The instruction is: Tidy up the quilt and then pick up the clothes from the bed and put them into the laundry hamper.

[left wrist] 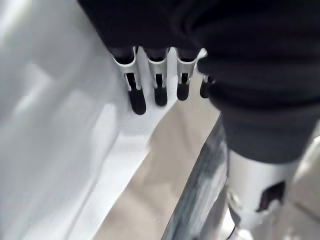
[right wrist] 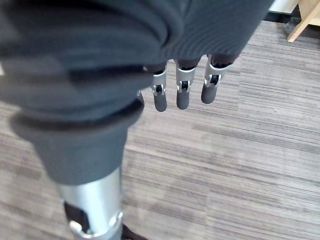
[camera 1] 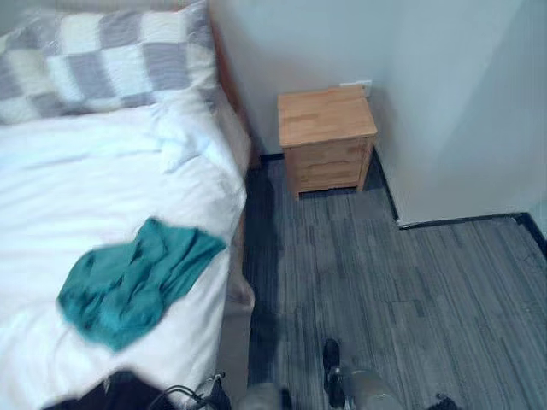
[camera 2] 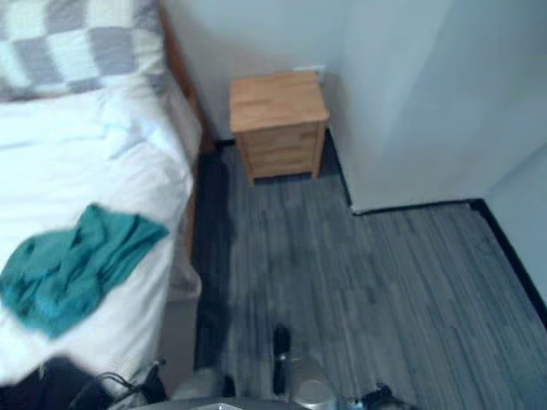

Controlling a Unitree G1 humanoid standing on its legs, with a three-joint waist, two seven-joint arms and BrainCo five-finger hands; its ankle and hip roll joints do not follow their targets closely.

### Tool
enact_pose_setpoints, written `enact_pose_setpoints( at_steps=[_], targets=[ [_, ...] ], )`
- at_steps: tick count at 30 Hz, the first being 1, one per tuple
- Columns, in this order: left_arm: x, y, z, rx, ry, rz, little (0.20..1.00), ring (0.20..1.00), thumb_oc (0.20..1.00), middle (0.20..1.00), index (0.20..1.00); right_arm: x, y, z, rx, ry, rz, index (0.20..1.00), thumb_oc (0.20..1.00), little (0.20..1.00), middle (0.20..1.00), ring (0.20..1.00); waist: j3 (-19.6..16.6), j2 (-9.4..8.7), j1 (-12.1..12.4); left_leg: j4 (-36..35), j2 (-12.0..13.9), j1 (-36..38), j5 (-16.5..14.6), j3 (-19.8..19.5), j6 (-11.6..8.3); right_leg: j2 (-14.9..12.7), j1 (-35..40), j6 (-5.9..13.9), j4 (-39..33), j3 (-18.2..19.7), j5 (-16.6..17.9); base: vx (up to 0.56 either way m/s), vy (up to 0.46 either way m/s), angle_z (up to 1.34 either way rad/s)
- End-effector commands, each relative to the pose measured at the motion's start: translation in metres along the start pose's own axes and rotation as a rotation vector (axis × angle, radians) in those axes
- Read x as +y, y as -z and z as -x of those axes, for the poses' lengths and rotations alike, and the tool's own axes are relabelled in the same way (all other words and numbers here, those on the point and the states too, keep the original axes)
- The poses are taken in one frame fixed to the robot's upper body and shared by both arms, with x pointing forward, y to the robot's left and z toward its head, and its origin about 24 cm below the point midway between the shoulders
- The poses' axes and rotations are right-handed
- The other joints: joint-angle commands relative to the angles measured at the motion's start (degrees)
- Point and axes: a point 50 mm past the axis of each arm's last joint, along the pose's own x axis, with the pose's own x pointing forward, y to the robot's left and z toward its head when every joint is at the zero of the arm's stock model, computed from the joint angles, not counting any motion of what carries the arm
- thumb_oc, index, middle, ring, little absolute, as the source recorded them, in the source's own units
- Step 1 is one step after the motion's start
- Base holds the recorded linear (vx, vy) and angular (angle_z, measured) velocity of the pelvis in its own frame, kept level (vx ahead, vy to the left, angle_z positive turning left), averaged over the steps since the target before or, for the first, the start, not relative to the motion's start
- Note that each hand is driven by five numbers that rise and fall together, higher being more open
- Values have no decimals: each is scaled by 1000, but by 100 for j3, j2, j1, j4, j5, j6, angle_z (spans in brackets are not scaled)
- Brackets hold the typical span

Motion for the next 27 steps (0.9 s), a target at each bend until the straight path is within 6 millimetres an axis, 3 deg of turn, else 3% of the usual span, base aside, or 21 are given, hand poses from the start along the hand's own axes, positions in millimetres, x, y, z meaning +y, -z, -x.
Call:
enact_pose_setpoints(
  at_steps=[1,2,3,5,6,8,9,10,11,12,13,16,17,18,19,20,21,22,24,26,27],
  targets=[
    [48,-38,-8,-114,-165,92,1000,1000,1000,1000,1000,-14,-13,-3,-69,31,91,1000,1000,1000,1000,1000,281,-78,308,-2887,28,228,503,242,337,-579,879,1039,-840,7,-773,679,303,-109],
    [45,-38,-8,-115,-158,93,1000,1000,1000,1000,1000,-14,-16,-3,-82,31,102,1000,1000,1000,1000,1000,199,-99,356,-3631,15,307,557,457,359,-646,999,1078,-864,-21,-848,506,217,-112],
    [42,-40,-7,-120,-151,82,1000,1000,1000,1000,1000,-17,-18,-3,-96,39,96,1000,1000,1000,1000,1000,138,-63,348,-4162,96,299,662,952,301,-659,1151,1113,-897,-143,-1004,454,198,-101],
    [38,-41,-7,-120,-135,31,1000,1000,1000,1000,1000,-17,-16,-3,-93,40,79,1000,1000,1000,1000,1000,-5,13,193,-4712,392,565,723,2546,275,-645,1421,1194,-789,-549,-1300,500,200,-16],
    [39,-41,-7,-109,-140,21,1000,1000,1000,1000,1000,-15,-14,-2,-82,40,67,1000,1000,1000,1000,1000,-40,-15,204,-4752,383,672,716,2790,348,-647,1467,1189,-567,-649,-1346,555,177,41],
    [31,-30,-6,-64,-119,55,1000,1000,1000,1000,1000,-8,-13,-1,-77,17,66,1000,1000,1000,1000,1000,-177,-85,323,-4857,10,784,527,2456,612,-733,1364,1348,338,-897,-1398,515,205,58],
    [26,-25,-6,-36,-102,70,1000,1000,1000,1000,1000,-2,-9,0,-67,-4,73,1000,1000,1000,1000,1000,-182,-125,399,-4870,-155,907,378,2324,773,-838,1216,1684,1274,-1054,-1026,479,194,61],
    [27,-22,-6,-26,-107,69,1000,1000,1000,1000,1000,2,-8,1,-54,-17,69,1000,1000,1000,1000,1000,-163,-134,389,-4916,-243,1066,283,2168,870,-1013,1031,1882,1980,-1070,-808,459,176,85],
    [27,-19,-6,-12,-110,78,1000,1000,1000,1000,1000,2,-9,1,-54,-17,56,1000,1000,1000,1000,1000,-79,-137,324,-4960,-334,1241,228,1999,961,-1120,674,1940,2754,-997,-592,350,78,177],
    [29,-14,-6,13,-121,120,1000,1000,1000,1000,1000,-1,-17,0,-79,-4,22,1000,1000,1000,1000,1000,-9,-35,284,-5117,-218,1389,344,1869,988,-966,232,1859,3267,-823,-352,337,43,228],
    [29,-10,-6,27,-125,129,1000,1000,1000,1000,1000,-2,-21,0,-91,-1,4,1000,1000,1000,1000,1000,40,27,260,-5257,-179,1554,345,1617,972,-906,-80,1808,3524,-654,-488,367,-57,259],
    [34,0,-6,47,-142,118,1000,1000,1000,1000,1000,-5,-22,0,-107,8,-5,1000,1000,1000,1000,1000,88,-30,191,-5393,-201,1740,339,861,858,-887,-381,1562,2480,-227,-875,338,-110,247],
    [34,-1,-6,47,-142,118,1000,1000,1000,1000,1000,-5,-22,0,-108,8,-5,1000,1000,1000,1000,1000,80,-20,187,-5391,-187,1728,345,857,853,-873,-379,1556,2452,-236,-854,387,-242,274],
    [40,3,-7,45,-159,110,1000,1000,1000,1000,1000,-9,-22,0,-109,18,2,1000,1000,1000,1000,1000,73,-105,141,-5452,-231,1826,247,359,724,-970,-320,1520,1114,336,-929,406,-279,228],
    [42,4,-7,48,-166,114,1000,1000,1000,1000,1000,-11,-22,-1,-107,21,4,1000,1000,1000,1000,1000,62,-169,108,-5480,-263,1908,168,77,680,-971,-278,1554,467,763,-802,546,-410,170],
    [48,10,-7,70,-185,114,1000,1000,1000,1000,1000,-16,-15,-2,-82,35,43,1000,1000,1000,1000,1000,92,-258,44,-5472,-284,1971,82,-172,632,-912,-316,1654,60,1287,-671,318,-271,190],
    [48,19,-7,97,-180,116,1000,1000,1000,1000,1000,-15,0,-2,-25,27,57,1000,1000,1000,1000,1000,117,-335,109,-5396,-318,1969,-27,-445,645,-888,-212,1643,-37,1630,-795,275,-321,227],
    [49,17,-7,99,-182,142,1000,1000,1000,1000,1000,-15,-8,-2,-46,20,45,1000,1000,1000,1000,1000,144,-395,216,-5312,-326,1919,-13,-471,580,-933,-331,1684,127,1503,-607,138,-189,263],
    [47,19,-7,103,-184,182,1000,1000,1000,1000,1000,-16,-19,-3,-79,19,49,1000,1000,1000,1000,1000,128,-409,246,-5233,-258,1869,-32,-620,540,-947,-297,1642,230,1235,-630,231,-293,162],
    [28,34,-2,155,-150,243,1000,1000,1000,1000,1000,-22,-34,-3,-147,33,50,1000,1000,1000,1000,1000,61,-359,243,-4759,-225,1680,-165,-763,400,-977,-96,1484,181,870,-709,404,-421,109],
    [26,33,-2,158,-139,240,1000,1000,1000,1000,1000,-28,-39,-3,-166,53,37,1000,1000,1000,1000,1000,103,-355,251,-4493,-176,1508,-125,-591,332,-1086,66,1451,85,630,-728,250,-286,135]
  ],
)
